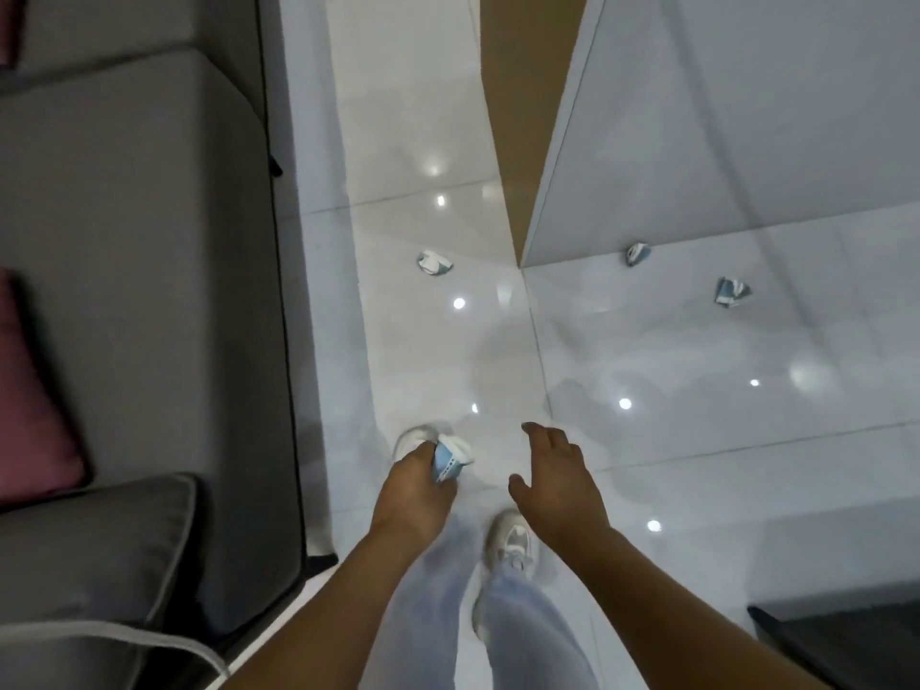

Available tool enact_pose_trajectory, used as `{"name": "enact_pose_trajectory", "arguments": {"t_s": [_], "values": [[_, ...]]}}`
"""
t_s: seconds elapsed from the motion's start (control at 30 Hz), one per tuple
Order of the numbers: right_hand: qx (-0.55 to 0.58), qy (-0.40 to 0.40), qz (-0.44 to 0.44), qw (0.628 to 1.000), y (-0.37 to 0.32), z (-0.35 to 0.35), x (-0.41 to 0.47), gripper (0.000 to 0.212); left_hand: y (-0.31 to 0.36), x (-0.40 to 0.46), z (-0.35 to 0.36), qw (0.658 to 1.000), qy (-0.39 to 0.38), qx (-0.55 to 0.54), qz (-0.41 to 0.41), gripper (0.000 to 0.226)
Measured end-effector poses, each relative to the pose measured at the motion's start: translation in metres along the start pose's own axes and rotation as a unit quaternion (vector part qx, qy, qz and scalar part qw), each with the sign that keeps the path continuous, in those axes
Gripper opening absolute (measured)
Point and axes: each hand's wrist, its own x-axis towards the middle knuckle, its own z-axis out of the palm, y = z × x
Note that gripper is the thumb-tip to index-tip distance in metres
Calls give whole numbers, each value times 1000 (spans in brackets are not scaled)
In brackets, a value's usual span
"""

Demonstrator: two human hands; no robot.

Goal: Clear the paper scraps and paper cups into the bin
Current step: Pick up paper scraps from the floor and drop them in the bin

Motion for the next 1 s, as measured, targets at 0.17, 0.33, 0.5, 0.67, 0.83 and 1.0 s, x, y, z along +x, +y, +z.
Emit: {"name": "enact_pose_trajectory", "arguments": {"t_s": [0.17,0.33,0.5,0.67,0.83,1.0], "values": [[-1,-21,8,1000,-36,-24,44,59,14,39,-39,1000,-12,-5,-21,21],[-20,-13,15,1000,-81,-52,108,59,20,95,-91,999,-14,-2,-37,24],[-38,-32,33,998,-132,-69,190,59,33,165,-145,999,-25,-18,-24,25],[-35,-40,22,998,-178,-70,275,57,36,234,-193,999,-6,7,-31,15],[-34,-45,16,998,-185,-57,354,57,29,304,-200,998,3,-10,-59,15],[-72,-58,16,996,-158,-16,455,60,-5,385,-162,999,-3,12,-43,20]]}}
